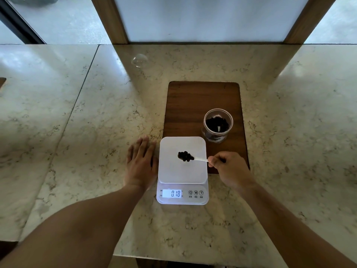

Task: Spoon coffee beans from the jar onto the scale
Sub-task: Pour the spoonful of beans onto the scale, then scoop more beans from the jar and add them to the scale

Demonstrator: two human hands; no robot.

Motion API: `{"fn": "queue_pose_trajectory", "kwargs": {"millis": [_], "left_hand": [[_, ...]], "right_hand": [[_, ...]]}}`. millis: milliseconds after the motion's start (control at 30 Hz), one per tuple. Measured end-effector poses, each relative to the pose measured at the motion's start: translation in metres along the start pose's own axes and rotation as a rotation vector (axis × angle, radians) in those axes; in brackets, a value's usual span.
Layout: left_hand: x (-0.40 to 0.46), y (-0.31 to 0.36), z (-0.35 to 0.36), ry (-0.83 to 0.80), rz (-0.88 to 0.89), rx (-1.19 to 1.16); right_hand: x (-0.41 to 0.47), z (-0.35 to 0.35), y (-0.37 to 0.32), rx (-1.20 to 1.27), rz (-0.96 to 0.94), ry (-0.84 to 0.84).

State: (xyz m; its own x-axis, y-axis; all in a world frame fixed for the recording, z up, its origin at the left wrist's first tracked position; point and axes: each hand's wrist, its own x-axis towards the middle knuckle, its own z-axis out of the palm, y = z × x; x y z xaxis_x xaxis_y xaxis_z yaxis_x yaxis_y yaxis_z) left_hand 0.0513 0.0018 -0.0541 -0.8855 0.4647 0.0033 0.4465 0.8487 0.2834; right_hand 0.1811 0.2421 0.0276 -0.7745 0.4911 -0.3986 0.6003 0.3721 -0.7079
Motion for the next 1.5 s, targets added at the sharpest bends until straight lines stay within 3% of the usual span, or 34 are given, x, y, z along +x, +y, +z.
{"fn": "queue_pose_trajectory", "kwargs": {"millis": [533, 800, 967, 1167, 1400, 1500], "left_hand": [[0.0, 0.0, 0.001, 0.003, -0.006, -0.011], [0.0, 0.0, 0.0, 0.0, 0.0, 0.01], [0.0, 0.0, -0.001, -0.017, -0.009, 0.006], [-0.001, 0.001, -0.002, -0.015, -0.001, 0.019], [0.0, 0.002, -0.004, -0.02, 0.0, 0.013], [-0.001, 0.003, -0.004, -0.011, 0.007, 0.008]], "right_hand": [[-0.001, 0.003, 0.006, -0.044, -0.114, 0.059], [-0.007, 0.002, -0.003, -0.119, -0.389, 0.227], [-0.008, -0.002, -0.007, -0.109, -0.46, 0.3], [-0.005, -0.011, -0.01, -0.087, -0.423, 0.364], [0.011, -0.038, -0.014, -0.099, -0.283, 0.593], [0.023, -0.05, -0.016, -0.167, -0.225, 0.61]]}}
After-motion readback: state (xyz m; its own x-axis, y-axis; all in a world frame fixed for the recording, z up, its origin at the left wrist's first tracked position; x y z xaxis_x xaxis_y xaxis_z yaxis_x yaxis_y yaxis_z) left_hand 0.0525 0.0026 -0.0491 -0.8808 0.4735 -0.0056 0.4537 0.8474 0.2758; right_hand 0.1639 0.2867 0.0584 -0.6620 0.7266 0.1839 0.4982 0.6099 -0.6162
